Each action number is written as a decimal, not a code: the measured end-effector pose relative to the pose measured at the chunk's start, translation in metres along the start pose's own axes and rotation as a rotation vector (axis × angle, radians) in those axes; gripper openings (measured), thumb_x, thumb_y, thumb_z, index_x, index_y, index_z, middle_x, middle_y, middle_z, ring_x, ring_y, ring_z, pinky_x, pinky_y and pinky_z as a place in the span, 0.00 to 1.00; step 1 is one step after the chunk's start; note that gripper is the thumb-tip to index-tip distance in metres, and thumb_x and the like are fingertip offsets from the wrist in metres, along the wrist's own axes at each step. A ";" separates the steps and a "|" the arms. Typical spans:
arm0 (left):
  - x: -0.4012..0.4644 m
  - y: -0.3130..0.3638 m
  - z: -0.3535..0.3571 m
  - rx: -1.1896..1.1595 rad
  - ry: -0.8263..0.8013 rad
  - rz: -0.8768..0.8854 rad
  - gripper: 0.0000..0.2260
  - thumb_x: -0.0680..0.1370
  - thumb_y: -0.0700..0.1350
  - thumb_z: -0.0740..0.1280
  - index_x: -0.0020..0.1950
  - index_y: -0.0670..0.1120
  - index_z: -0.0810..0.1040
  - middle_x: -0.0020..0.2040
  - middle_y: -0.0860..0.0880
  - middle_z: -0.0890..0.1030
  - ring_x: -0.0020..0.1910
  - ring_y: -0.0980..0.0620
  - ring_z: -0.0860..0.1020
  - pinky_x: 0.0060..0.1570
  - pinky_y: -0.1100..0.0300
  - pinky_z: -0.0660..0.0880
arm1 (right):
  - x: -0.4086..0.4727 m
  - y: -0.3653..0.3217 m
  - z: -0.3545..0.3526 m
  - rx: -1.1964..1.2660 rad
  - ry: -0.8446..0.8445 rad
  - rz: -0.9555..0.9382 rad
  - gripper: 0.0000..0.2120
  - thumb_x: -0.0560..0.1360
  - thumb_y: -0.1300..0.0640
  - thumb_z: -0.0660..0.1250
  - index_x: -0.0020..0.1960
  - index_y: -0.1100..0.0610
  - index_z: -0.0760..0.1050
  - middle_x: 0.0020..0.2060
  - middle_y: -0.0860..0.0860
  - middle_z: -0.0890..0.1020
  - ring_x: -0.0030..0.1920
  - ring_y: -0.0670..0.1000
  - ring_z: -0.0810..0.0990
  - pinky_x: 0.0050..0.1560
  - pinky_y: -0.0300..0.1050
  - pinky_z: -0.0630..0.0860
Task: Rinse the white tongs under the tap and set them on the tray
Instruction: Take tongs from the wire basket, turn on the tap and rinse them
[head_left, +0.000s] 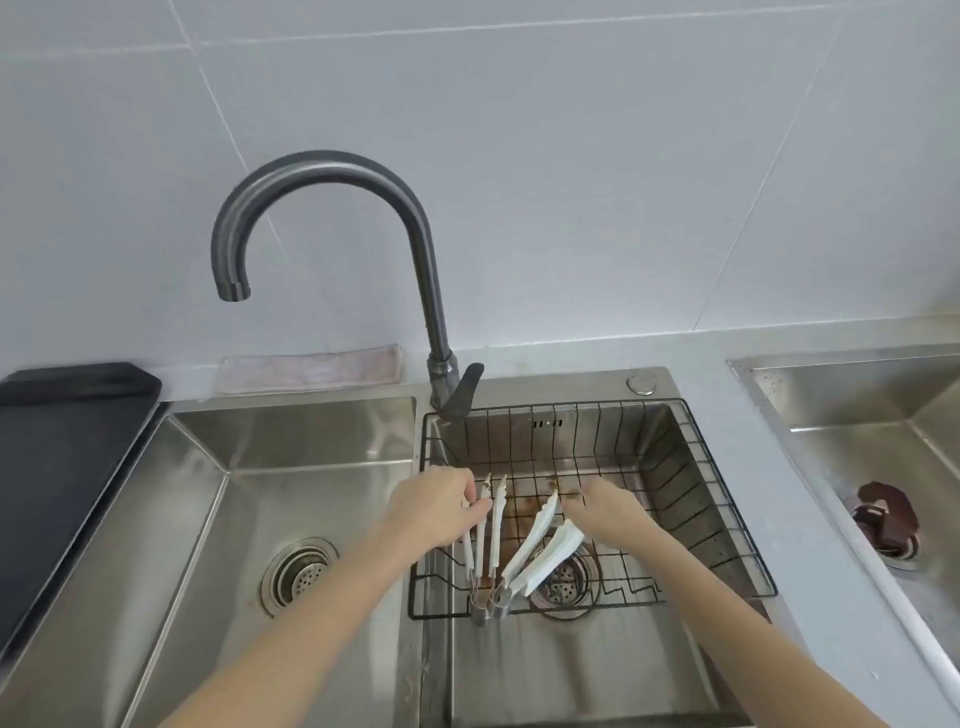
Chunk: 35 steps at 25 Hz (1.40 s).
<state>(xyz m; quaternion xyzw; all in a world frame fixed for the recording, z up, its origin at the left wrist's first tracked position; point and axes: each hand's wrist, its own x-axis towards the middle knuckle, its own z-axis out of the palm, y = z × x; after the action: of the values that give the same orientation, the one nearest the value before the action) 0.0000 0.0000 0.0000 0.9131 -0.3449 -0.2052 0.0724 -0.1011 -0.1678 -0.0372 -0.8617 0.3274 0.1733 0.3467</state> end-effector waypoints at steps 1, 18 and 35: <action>0.001 0.002 0.006 0.005 -0.053 -0.020 0.16 0.77 0.56 0.58 0.54 0.47 0.77 0.52 0.50 0.82 0.52 0.51 0.79 0.50 0.57 0.76 | 0.000 0.004 0.004 0.003 -0.025 0.037 0.15 0.77 0.51 0.56 0.58 0.60 0.68 0.43 0.53 0.74 0.38 0.49 0.73 0.36 0.40 0.69; -0.007 0.018 0.050 -0.043 -0.101 -0.116 0.12 0.77 0.46 0.60 0.56 0.42 0.75 0.47 0.46 0.81 0.41 0.49 0.77 0.41 0.57 0.74 | 0.000 0.006 0.027 0.645 -0.196 0.285 0.05 0.77 0.61 0.61 0.46 0.62 0.73 0.48 0.58 0.80 0.36 0.46 0.79 0.38 0.36 0.77; -0.081 -0.068 0.025 -1.066 0.105 -0.266 0.05 0.77 0.48 0.63 0.50 0.48 0.74 0.40 0.50 0.74 0.35 0.54 0.77 0.38 0.59 0.81 | -0.056 -0.089 0.059 0.742 -0.033 -0.027 0.23 0.76 0.64 0.62 0.70 0.60 0.64 0.43 0.51 0.76 0.47 0.52 0.78 0.54 0.45 0.79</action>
<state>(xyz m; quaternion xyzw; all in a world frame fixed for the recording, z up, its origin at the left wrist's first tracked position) -0.0248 0.1053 -0.0152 0.7948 -0.0710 -0.3128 0.5152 -0.0843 -0.0526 -0.0058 -0.6787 0.3510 0.0518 0.6431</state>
